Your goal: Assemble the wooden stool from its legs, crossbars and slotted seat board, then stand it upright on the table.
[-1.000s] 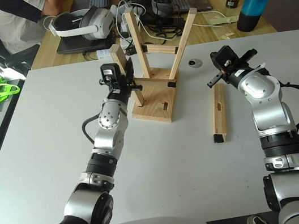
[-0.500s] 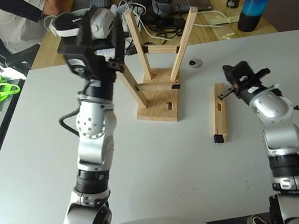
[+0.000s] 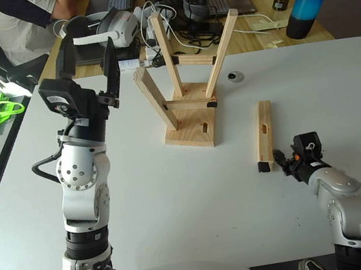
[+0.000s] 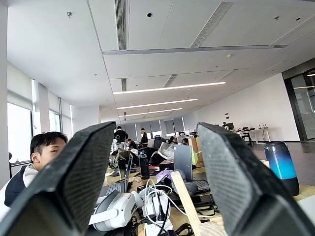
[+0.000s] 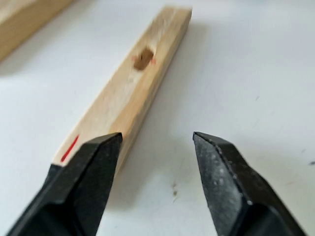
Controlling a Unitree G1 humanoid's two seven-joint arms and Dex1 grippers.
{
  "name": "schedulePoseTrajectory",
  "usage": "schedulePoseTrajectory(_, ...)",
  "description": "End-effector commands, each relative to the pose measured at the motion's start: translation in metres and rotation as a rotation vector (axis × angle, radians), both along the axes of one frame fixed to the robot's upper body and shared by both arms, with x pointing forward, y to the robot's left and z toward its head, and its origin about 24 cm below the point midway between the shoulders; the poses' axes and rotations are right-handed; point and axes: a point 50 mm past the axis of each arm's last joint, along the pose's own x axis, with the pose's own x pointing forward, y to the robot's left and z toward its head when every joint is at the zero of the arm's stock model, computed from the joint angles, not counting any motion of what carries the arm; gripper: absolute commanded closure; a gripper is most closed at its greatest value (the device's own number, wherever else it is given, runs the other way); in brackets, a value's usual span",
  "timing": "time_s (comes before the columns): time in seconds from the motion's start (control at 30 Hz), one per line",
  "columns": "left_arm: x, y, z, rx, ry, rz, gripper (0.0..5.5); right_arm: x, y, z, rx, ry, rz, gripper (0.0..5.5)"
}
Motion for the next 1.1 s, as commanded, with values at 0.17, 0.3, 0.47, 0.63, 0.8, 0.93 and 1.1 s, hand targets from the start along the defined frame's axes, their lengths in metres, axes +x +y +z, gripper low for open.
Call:
schedulePoseTrajectory(0.17, 0.000, -0.003, -0.003, -0.010, 0.022, -0.008, 2.42, 0.011, 0.010, -0.004, 0.146, 0.072, -0.074, 1.53)
schedulePoseTrajectory(0.3, 0.000, -0.002, -0.011, -0.007, 0.047, -0.001, 2.42, 0.030, 0.009, 0.024, 0.053, -0.166, -0.057, 0.86)
schedulePoseTrajectory(0.47, -0.002, -0.003, -0.018, 0.006, 0.068, -0.007, 2.42, 0.048, 0.011, 0.058, -0.057, -0.405, -0.058, 0.11)
schedulePoseTrajectory(0.63, -0.002, -0.003, -0.018, 0.010, 0.071, -0.020, 2.42, 0.040, 0.019, 0.013, 0.142, -0.028, -0.142, 0.11)
schedulePoseTrajectory(0.8, -0.001, -0.003, -0.019, 0.015, 0.079, -0.028, 2.42, 0.022, 0.014, -0.009, 0.138, 0.260, -0.284, 0.11)
schedulePoseTrajectory(0.93, 0.000, -0.002, -0.020, 0.015, 0.082, -0.029, 2.42, 0.020, 0.012, -0.010, 0.087, 0.340, -0.302, 0.11)
schedulePoseTrajectory(1.1, 0.002, -0.002, -0.020, 0.009, 0.083, -0.026, 2.42, 0.017, 0.007, -0.015, 0.074, 0.386, -0.344, 0.81)
